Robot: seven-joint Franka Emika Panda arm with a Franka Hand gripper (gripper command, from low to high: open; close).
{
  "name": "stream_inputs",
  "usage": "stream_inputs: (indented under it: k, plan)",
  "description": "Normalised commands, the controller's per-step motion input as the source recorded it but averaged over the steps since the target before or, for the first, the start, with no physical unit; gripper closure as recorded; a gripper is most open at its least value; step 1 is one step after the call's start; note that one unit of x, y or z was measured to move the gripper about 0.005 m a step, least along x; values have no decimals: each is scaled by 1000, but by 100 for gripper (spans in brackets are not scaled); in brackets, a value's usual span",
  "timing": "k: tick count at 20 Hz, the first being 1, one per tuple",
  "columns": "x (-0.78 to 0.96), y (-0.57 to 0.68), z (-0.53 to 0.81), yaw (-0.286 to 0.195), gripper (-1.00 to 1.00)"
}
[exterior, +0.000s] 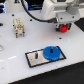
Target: Insert the blue gear onto the right peg, followed by the red gear
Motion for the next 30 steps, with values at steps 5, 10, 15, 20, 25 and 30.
stream_inputs:
  k: [5,10,15,20,25,30]
  plan:
    - [414,-388,581,0,100]
    - [507,-387,534,0,100]
    - [593,-341,430,0,100]
    - [675,-226,269,0,100]
    - [676,-245,204,0,100]
    - [652,-262,176,0,100]
